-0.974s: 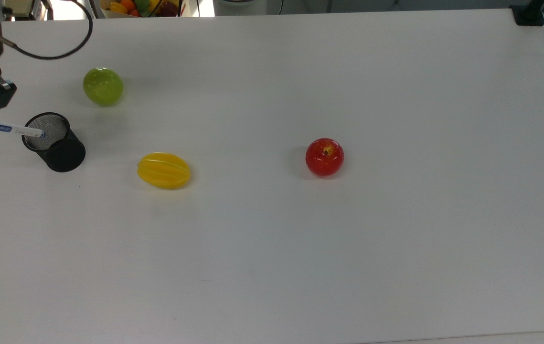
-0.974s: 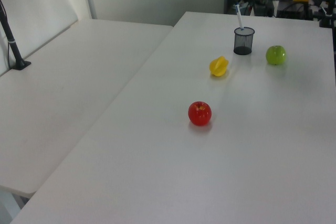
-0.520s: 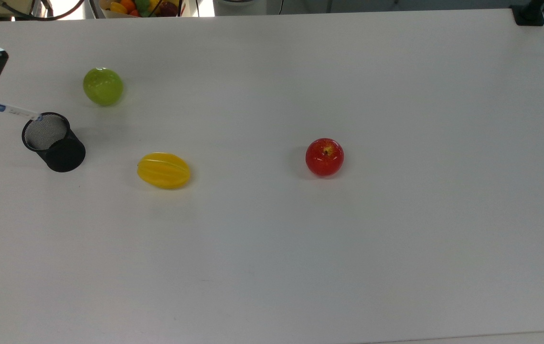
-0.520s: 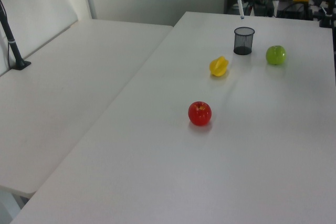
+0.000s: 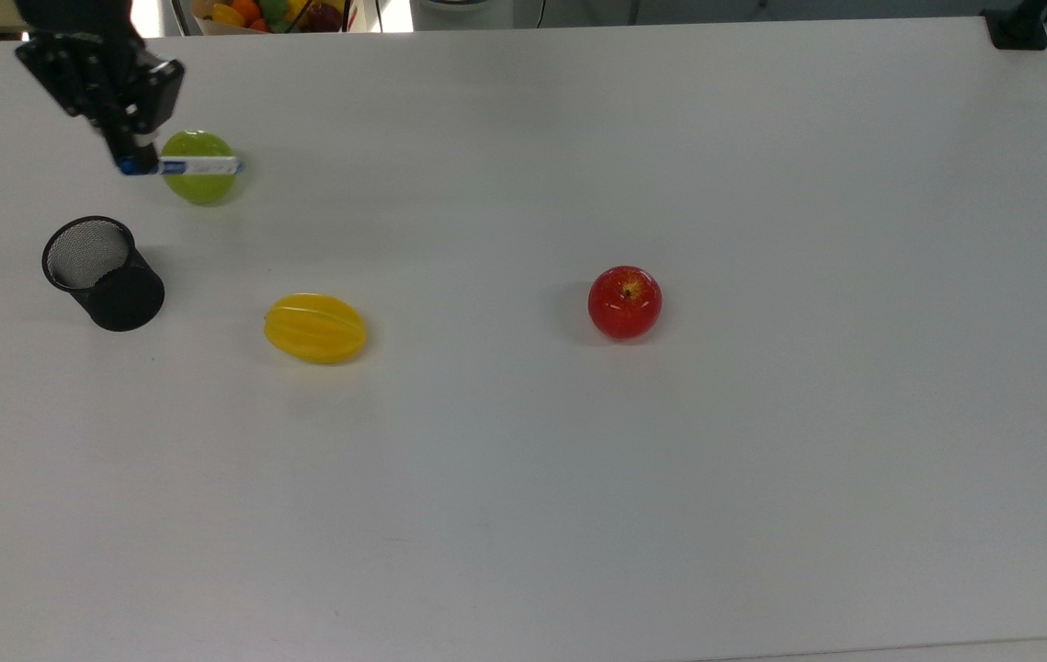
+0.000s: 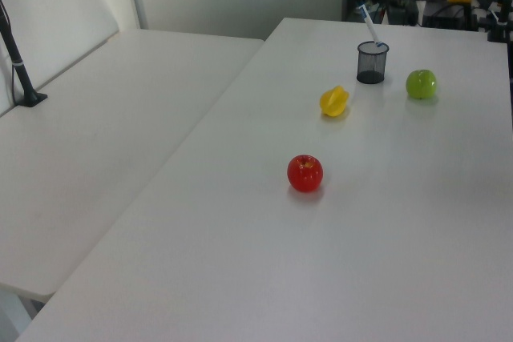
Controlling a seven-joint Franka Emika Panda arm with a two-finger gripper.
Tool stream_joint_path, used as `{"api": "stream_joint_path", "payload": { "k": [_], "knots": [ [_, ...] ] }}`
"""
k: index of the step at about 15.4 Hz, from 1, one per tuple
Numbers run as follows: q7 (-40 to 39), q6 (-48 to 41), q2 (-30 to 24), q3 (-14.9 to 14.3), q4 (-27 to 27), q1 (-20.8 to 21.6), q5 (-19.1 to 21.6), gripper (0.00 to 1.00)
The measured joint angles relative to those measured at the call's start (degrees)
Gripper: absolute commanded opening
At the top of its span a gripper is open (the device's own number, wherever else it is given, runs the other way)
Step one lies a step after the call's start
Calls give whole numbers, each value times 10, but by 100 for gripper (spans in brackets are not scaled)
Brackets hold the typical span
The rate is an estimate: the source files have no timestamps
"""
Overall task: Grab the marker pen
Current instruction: 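Carry the marker away from the cup and lower it to the table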
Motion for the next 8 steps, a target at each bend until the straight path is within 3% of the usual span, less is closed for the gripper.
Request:
{"api": "stream_joint_path", "payload": {
  "k": [3,8],
  "knots": [
    [-1,-72,-15,13,0,11,0,11],
    [-44,-160,-21,67,-10,15,-16,11]
  ]
}}
